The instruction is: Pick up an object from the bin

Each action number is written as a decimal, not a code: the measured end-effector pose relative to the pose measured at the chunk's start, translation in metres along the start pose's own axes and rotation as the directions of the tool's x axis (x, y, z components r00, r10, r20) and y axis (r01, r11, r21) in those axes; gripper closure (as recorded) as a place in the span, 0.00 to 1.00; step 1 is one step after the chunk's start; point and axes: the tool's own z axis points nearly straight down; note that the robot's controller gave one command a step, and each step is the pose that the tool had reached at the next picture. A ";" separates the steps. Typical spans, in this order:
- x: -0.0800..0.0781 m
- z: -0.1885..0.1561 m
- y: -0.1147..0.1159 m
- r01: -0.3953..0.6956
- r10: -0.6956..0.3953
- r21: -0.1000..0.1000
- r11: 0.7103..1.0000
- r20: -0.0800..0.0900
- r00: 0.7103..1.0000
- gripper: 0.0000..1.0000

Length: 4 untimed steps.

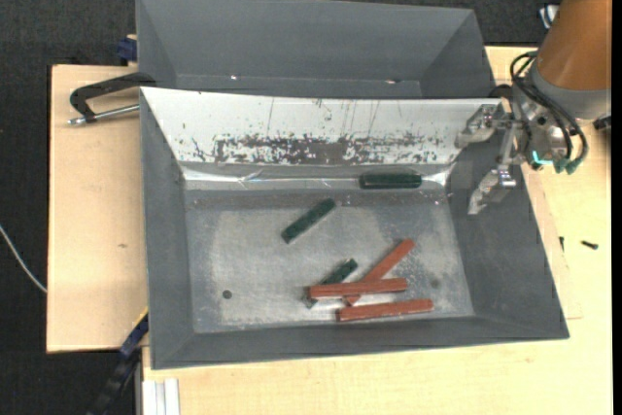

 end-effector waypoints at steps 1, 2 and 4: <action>-0.002 -0.005 0.001 0.002 -0.002 0.002 1.000 0.009 1.000 0.00; 0.033 0.052 0.025 0.021 -0.021 0.003 1.000 0.013 1.000 0.00; 0.020 0.142 0.064 0.046 -0.046 0.002 0.999 0.010 0.999 1.00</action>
Offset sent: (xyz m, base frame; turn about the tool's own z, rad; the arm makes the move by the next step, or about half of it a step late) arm -0.0769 0.0558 -0.1224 -0.0460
